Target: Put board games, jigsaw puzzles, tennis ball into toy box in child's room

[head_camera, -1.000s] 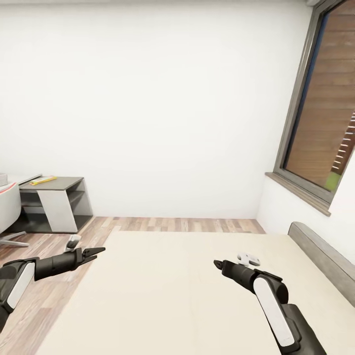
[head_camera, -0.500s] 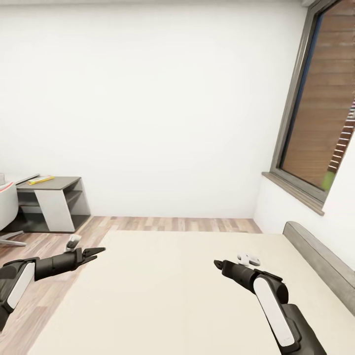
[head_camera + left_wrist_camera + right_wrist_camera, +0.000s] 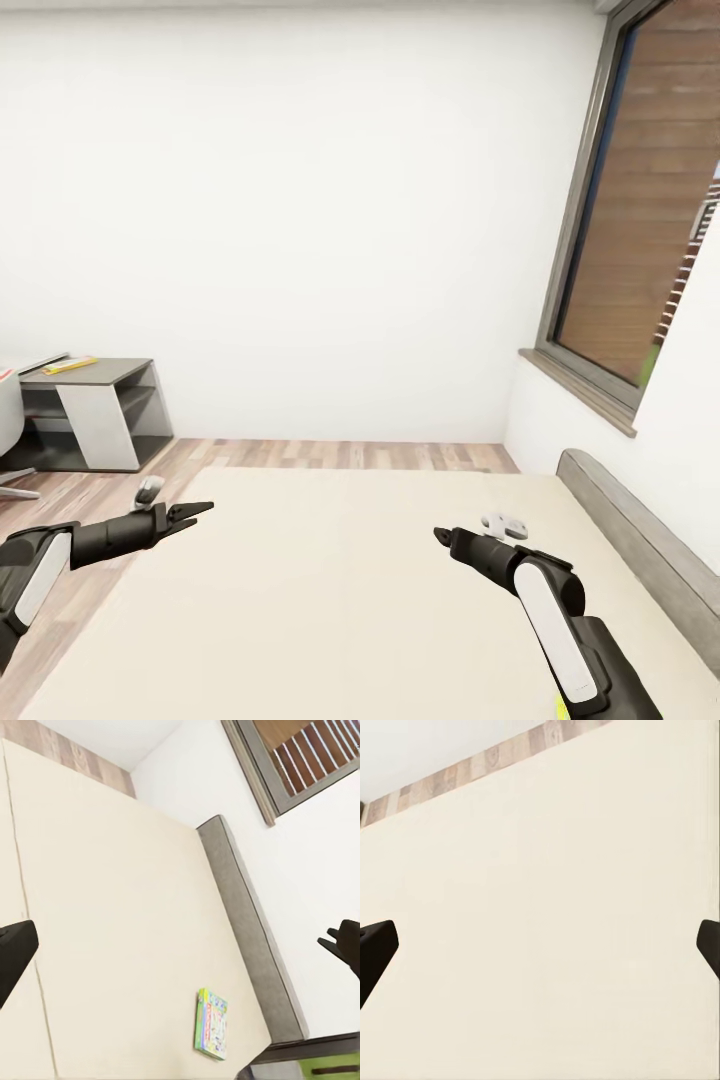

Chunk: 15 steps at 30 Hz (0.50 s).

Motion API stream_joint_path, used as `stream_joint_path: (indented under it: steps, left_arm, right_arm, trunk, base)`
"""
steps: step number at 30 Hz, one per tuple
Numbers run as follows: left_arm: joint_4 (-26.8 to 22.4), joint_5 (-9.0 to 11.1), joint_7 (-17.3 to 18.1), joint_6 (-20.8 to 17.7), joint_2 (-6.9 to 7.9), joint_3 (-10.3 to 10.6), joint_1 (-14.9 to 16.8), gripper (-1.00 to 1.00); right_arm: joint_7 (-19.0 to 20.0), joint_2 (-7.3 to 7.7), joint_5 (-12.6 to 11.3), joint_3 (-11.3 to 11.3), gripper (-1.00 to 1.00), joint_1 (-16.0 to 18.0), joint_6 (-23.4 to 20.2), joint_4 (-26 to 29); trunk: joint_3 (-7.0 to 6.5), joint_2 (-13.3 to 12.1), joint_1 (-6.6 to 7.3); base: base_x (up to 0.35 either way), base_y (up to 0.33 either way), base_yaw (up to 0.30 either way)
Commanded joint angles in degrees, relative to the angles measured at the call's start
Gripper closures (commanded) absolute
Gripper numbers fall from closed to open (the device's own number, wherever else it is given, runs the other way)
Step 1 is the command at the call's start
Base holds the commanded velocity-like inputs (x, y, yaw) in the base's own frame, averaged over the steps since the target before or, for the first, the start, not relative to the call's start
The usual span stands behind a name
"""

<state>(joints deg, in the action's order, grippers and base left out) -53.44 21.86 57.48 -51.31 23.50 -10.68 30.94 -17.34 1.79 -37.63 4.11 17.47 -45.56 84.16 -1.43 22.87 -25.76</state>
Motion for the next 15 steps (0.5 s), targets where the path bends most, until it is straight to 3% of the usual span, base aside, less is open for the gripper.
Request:
stream_joint_path:
  steps: [1,15]
  left_arm:
    - [0.0,0.1,0.1,-0.3,-0.01,0.0,0.0,-1.0]
    - [0.0,0.1,0.1,-0.3,-0.02,0.0,0.0,-1.0]
  right_arm:
    - [-0.6,0.06,-0.6,0.1,-1.0,0.0,-0.1,0.0]
    - [-0.6,0.03,-0.6,0.1,-1.0,0.0,-0.1,0.0]
  trunk:
    - [0.03,0.0,-0.02]
    - [0.03,0.0,-0.02]
  base:
    - [0.0,-0.252,0.0]
    - [0.0,-0.252,0.0]
